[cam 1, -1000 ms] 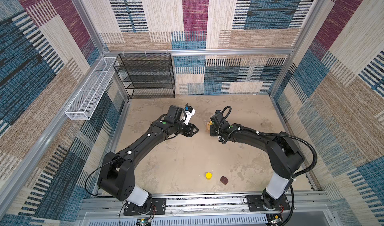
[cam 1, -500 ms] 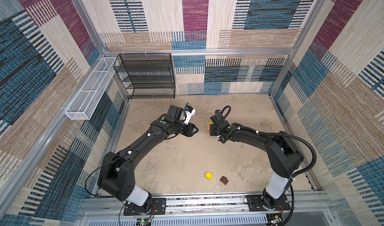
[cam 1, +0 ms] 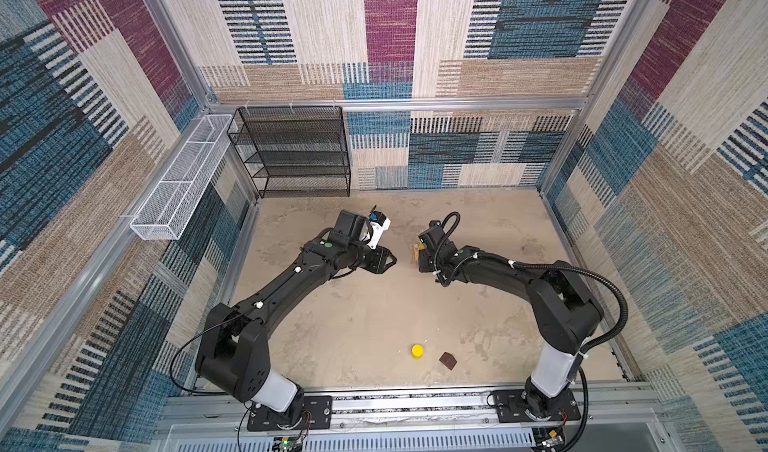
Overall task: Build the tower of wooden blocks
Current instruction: 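Lower the small wooden cube onto the stack beside the yellow cube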
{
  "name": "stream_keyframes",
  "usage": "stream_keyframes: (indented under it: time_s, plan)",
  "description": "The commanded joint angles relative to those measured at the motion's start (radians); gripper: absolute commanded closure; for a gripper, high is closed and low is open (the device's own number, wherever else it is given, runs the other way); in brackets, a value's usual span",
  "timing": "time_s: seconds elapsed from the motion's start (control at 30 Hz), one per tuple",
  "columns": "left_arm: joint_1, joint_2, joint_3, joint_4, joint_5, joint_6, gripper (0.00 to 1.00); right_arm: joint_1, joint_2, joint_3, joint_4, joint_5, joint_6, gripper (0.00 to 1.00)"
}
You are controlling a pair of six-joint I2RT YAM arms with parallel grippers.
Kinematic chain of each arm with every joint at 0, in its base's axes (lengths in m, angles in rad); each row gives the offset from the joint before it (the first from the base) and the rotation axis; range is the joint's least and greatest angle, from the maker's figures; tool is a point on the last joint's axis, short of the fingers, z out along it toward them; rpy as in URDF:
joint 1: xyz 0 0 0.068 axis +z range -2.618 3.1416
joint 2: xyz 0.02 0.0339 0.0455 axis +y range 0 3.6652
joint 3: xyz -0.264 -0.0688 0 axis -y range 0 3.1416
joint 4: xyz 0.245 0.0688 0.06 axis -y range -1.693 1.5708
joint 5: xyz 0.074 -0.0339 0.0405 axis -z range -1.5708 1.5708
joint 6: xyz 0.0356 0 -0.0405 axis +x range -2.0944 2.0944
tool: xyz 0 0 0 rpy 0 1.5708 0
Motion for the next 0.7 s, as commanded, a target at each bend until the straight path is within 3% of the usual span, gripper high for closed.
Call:
stream_keyframes:
  time_s: [0.0, 0.67]
  plan:
    - [0.0, -0.001, 0.01, -0.011, -0.004, 0.029, 0.57, 0.0, 0.004, 0.009, 0.016, 0.012, -0.002, 0.83]
    - [0.001, 0.002, 0.01, -0.013, -0.005, 0.027, 0.57, 0.0, 0.024, 0.027, 0.011, 0.018, -0.007, 0.74]
